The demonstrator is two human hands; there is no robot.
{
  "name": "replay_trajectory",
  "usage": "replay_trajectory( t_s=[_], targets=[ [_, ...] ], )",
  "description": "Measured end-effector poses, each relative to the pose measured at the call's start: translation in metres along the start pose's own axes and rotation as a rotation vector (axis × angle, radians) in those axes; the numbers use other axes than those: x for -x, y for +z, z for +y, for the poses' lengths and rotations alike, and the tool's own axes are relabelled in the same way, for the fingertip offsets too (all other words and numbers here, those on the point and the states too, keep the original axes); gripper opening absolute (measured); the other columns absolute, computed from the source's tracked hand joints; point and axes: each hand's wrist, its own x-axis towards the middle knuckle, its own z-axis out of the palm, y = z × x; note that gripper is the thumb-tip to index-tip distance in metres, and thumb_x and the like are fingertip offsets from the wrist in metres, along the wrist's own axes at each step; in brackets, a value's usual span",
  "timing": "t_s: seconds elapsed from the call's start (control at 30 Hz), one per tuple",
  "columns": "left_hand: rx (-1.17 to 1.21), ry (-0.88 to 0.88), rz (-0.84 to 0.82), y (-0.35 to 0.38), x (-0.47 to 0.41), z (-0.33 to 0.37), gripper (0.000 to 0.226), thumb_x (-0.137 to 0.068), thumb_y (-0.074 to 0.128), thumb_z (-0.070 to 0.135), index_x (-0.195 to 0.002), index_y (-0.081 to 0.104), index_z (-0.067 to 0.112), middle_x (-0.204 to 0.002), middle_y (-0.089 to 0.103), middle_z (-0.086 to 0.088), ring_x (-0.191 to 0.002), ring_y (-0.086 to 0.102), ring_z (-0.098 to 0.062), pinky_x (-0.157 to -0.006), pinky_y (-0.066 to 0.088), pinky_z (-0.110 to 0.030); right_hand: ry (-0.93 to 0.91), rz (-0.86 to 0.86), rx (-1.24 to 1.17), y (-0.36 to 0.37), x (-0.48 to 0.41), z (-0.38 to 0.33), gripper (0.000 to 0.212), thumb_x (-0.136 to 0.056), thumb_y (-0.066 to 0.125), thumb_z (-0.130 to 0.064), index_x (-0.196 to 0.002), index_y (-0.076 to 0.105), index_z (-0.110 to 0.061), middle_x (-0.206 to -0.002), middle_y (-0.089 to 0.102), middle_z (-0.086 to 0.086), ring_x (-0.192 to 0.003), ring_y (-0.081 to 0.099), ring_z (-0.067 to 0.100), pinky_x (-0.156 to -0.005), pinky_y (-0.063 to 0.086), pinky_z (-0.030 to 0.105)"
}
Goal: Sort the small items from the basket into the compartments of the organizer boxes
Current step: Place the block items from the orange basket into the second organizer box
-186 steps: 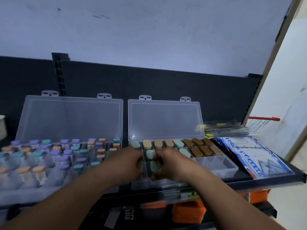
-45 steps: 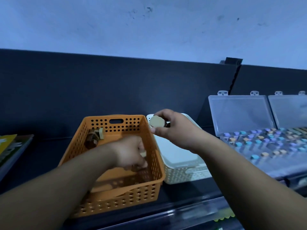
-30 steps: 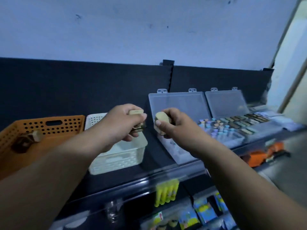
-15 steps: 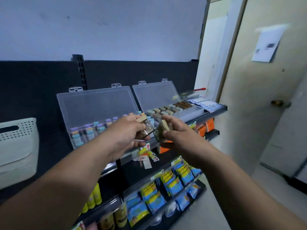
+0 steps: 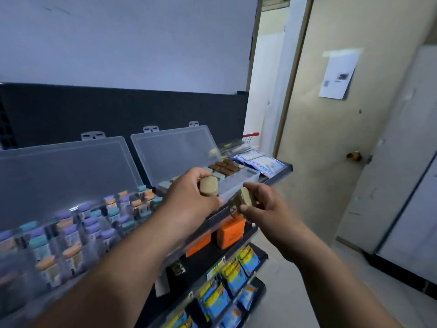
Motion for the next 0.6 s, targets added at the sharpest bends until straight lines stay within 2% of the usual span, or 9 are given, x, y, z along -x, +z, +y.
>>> replay_trajectory(
  t_s=[0.1,0.2,0.33,0.4,0.43,0.5,0.53,0.6],
  targets=[
    [-0.073,-0.021,-0.009,0.011,-0.03,-0.004,0.048,-0.074,0.078,0.016,-0.114,0.054,0.03,-0.106,0.059,0.009,-0.093,0.059,-0.013,-0.083,0.05,-0.034,-0.001,0.023,-0.034,-0.012,-0.031,0.009,0.043,-0.089,0.066,-0.008,-0.12,0.054,-0.035,-0.109,0.06,-0.01,-0.102,0.06,0.009,-0.093,0.051,0.032],
    [-0.105,-0.08,-0.014,0.021,-0.055,-0.009,0.043,-0.073,0.078,0.013,-0.107,0.056,0.029,-0.103,0.06,0.009,-0.092,0.062,-0.019,-0.088,0.052,-0.043,-0.013,0.007,-0.012,-0.018,-0.061,0.021,0.044,-0.087,0.067,-0.009,-0.12,0.055,-0.036,-0.108,0.061,-0.012,-0.101,0.062,0.01,-0.091,0.052,0.034],
    [-0.127,-0.111,0.019,0.034,-0.088,-0.014,0.037,-0.077,0.074,0.014,-0.105,0.056,0.03,-0.1,0.06,0.01,-0.088,0.061,-0.013,-0.077,0.052,-0.034,-0.073,-0.072,0.03,-0.024,-0.108,0.036,0.044,-0.085,0.069,-0.009,-0.116,0.056,-0.038,-0.116,0.063,-0.009,-0.105,0.062,0.01,-0.089,0.052,0.029],
    [-0.134,-0.12,0.046,0.04,-0.102,-0.018,0.033,-0.077,0.075,0.014,-0.1,0.057,0.03,-0.098,0.062,0.009,-0.087,0.061,-0.011,-0.078,0.052,-0.032,-0.12,-0.115,0.071,-0.028,-0.132,0.044,0.044,-0.085,0.07,-0.01,-0.12,0.057,-0.034,-0.116,0.062,-0.012,-0.106,0.061,0.006,-0.085,0.051,0.02],
    [-0.145,-0.138,0.073,0.045,-0.11,-0.02,0.033,-0.076,0.076,0.013,-0.099,0.058,0.029,-0.099,0.063,0.007,-0.088,0.062,-0.012,-0.08,0.052,-0.033,-0.146,-0.159,0.087,-0.03,-0.146,0.047,0.043,-0.085,0.071,-0.01,-0.116,0.057,-0.036,-0.113,0.061,-0.015,-0.103,0.06,0.002,-0.079,0.049,0.012],
    [-0.166,-0.189,0.14,0.055,-0.124,-0.021,0.035,-0.07,0.078,0.014,-0.094,0.059,0.029,-0.098,0.066,0.003,-0.087,0.064,-0.016,-0.083,0.054,-0.038,-0.187,-0.27,0.114,-0.034,-0.169,0.054,0.043,-0.084,0.071,-0.009,-0.105,0.054,-0.043,-0.105,0.059,-0.02,-0.095,0.059,-0.005,-0.069,0.046,0.005],
    [-0.167,-0.212,0.171,0.059,-0.13,-0.022,0.036,-0.063,0.079,0.017,-0.091,0.059,0.029,-0.095,0.067,0.002,-0.087,0.065,-0.018,-0.083,0.055,-0.041,-0.202,-0.312,0.136,-0.036,-0.181,0.058,0.044,-0.084,0.072,-0.01,-0.106,0.054,-0.043,-0.102,0.058,-0.021,-0.093,0.057,-0.007,-0.07,0.045,0.004],
    [-0.191,-0.252,0.207,0.066,-0.14,-0.024,0.039,-0.053,0.076,0.024,-0.088,0.058,0.03,-0.094,0.068,0.001,-0.087,0.066,-0.02,-0.082,0.056,-0.045,-0.23,-0.378,0.195,-0.038,-0.202,0.064,0.045,-0.082,0.074,-0.015,-0.119,0.057,-0.033,-0.103,0.058,-0.02,-0.093,0.057,-0.007,-0.079,0.047,0.008]
  ],
)
